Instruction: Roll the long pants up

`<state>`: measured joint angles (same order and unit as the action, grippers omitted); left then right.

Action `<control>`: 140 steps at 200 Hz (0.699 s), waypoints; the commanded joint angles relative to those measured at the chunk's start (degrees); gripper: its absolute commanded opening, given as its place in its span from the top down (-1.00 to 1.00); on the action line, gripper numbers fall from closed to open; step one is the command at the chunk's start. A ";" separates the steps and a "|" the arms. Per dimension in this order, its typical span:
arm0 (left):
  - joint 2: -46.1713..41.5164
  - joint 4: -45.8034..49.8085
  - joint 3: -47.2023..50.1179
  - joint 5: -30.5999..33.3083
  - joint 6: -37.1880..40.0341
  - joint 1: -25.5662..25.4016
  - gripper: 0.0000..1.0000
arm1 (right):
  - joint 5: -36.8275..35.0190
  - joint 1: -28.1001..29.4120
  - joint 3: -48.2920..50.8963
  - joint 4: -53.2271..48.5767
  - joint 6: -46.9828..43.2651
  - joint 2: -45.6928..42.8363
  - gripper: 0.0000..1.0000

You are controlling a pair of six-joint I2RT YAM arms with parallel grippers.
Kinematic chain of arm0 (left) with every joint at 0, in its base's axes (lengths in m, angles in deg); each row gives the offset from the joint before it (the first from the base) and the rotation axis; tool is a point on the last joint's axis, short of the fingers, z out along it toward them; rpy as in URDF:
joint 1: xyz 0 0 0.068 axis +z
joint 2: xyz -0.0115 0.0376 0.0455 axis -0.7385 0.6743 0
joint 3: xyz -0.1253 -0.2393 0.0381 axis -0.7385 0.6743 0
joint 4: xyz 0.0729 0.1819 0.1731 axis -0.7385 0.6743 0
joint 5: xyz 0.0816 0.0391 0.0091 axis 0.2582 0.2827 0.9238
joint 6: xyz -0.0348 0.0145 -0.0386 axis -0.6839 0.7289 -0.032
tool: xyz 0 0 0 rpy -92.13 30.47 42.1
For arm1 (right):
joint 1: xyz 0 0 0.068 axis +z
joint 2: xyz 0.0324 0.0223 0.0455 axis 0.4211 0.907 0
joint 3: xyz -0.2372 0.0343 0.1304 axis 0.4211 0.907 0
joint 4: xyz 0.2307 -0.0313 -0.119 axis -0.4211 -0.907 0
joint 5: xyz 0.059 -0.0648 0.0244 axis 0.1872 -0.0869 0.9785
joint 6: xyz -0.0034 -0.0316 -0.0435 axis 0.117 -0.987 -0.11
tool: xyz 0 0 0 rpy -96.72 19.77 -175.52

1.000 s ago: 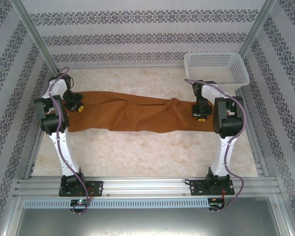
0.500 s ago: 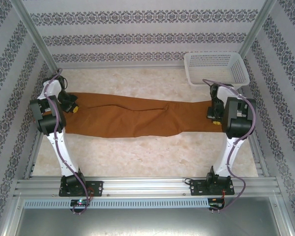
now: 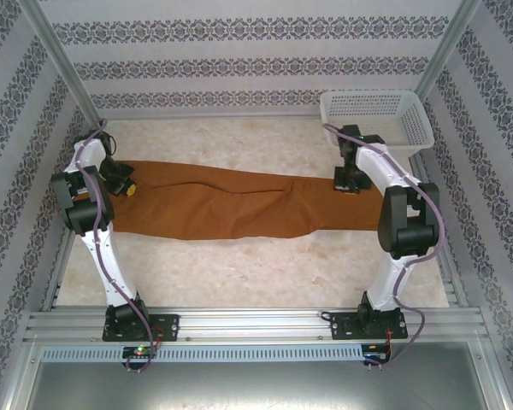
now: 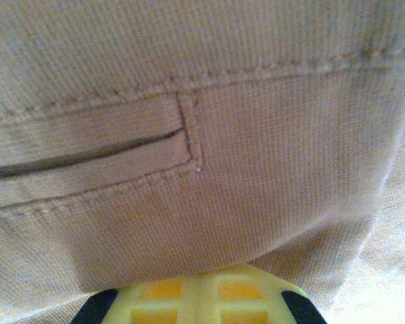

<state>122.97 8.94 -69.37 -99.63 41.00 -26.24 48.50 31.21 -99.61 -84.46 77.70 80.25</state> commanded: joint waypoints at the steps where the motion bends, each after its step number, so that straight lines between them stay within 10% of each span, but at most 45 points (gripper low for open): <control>1: 0.14 -1.69 0.24 3.25 -1.21 2.14 1.00 | 3.40 0.91 -4.27 -2.14 -0.53 8.15 1.00; 140: 2.94 -8.09 -1.12 -6.10 -0.74 2.36 1.00 | -6.39 -6.60 7.77 -2.01 -0.97 7.41 1.00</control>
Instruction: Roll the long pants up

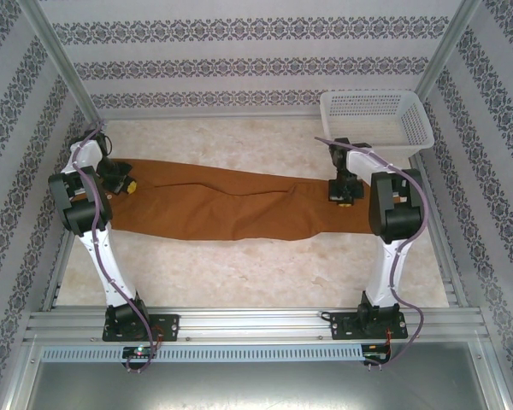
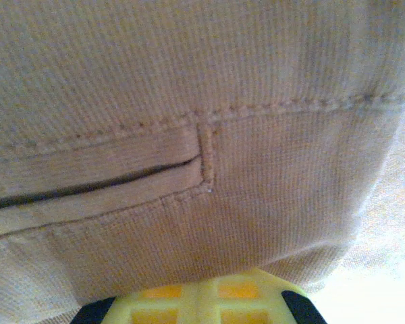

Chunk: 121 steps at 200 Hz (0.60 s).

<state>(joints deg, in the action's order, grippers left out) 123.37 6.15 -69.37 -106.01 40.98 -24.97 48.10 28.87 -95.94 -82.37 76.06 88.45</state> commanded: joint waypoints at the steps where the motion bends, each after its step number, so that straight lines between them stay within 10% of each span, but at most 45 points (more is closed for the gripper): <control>1: 2.55 -5.30 -1.14 0.26 -0.75 1.09 1.00 | -6.03 -4.33 4.31 -4.04 0.69 -0.88 1.00; 121: 3.79 -5.56 -4.07 -0.40 -2.13 1.36 1.00 | -6.42 -11.95 11.82 -3.54 2.01 -8.09 1.00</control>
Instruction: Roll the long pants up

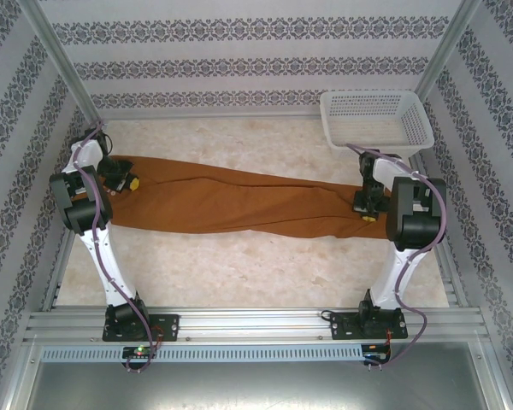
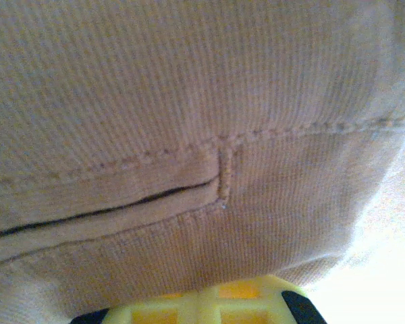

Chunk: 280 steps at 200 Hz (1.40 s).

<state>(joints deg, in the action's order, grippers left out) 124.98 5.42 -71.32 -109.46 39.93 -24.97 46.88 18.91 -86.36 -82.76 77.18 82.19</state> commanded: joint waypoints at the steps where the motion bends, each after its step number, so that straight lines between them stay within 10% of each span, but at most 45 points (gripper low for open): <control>1: 2.17 -4.84 -2.16 3.02 -1.06 1.41 1.00 | -5.15 -2.03 2.33 -3.14 0.86 -2.06 1.00; 26: 2.08 -4.67 -3.78 2.69 -1.87 1.36 1.00 | -2.13 -2.00 1.75 -2.39 0.70 -8.59 0.98; 48: 1.66 -5.20 -4.89 1.49 -2.83 1.36 1.00 | -1.05 -2.61 -1.37 -2.62 1.13 -13.56 -0.09; 68: 1.09 -6.48 -5.01 -0.44 -3.44 1.36 1.00 | 3.16 -5.10 -4.21 -2.70 1.13 -15.28 -0.40; 176: 0.64 -9.67 -7.15 -6.45 -3.34 1.19 0.82 | 13.42 -10.32 -3.82 -1.30 -1.19 -5.01 -0.33; 280: 2.94 -11.08 -9.09 -6.57 -3.86 0.47 0.80 | 4.03 -10.86 -5.55 -3.27 -0.06 1.72 -0.34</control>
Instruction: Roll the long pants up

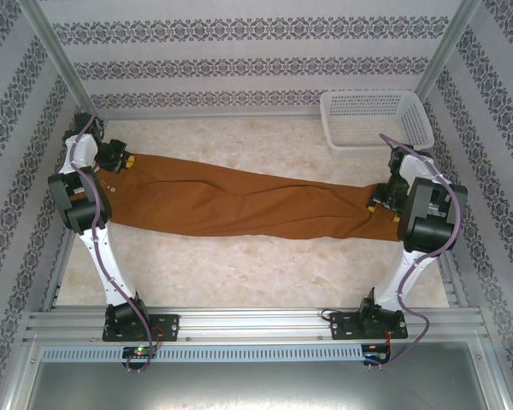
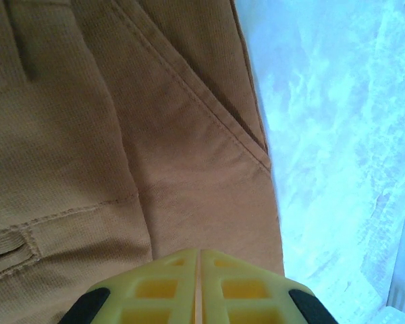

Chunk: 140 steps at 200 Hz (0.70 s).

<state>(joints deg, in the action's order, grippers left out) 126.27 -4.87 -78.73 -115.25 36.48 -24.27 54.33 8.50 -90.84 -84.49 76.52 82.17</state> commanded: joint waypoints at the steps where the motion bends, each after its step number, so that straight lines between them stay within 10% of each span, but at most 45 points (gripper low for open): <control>1: 1.61 -0.75 -1.70 -0.75 -0.41 -0.22 0.80 | -3.46 -0.42 -1.05 -1.52 0.56 1.72 -0.34; 140: 2.59 -0.45 -2.82 -0.27 -0.30 -0.81 0.80 | -7.11 -1.61 1.59 -0.50 -0.28 2.05 -0.35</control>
<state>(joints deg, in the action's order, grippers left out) 127.52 -4.98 -79.93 -115.21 36.48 -24.40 48.56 7.21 -90.80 -84.62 76.26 83.18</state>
